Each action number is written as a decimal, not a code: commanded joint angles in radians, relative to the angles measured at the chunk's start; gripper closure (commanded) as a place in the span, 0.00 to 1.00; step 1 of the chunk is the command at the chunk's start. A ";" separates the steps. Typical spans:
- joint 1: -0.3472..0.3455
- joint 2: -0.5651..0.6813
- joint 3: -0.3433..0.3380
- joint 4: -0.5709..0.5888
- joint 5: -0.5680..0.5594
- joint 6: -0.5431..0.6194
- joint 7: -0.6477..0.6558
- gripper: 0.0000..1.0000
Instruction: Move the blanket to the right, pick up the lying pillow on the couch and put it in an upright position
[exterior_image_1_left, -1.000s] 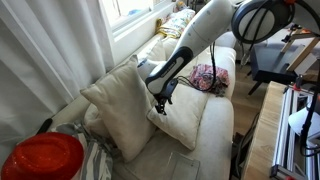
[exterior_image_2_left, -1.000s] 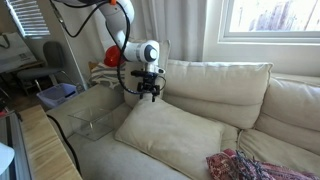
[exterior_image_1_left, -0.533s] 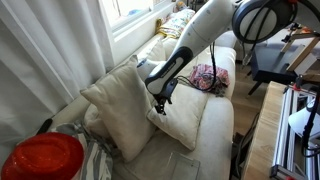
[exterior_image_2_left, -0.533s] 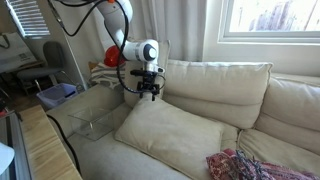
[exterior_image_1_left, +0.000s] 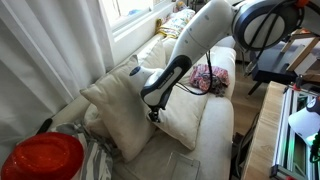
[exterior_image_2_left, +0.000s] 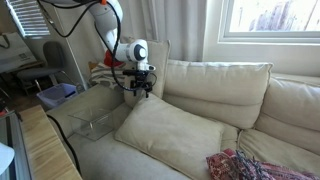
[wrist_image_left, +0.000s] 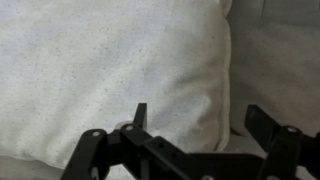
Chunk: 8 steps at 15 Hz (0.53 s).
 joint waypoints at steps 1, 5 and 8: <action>0.070 0.020 -0.044 -0.030 -0.012 0.135 0.056 0.00; 0.151 0.049 -0.127 -0.033 -0.036 0.216 0.154 0.00; 0.206 0.072 -0.193 -0.019 -0.060 0.201 0.237 0.00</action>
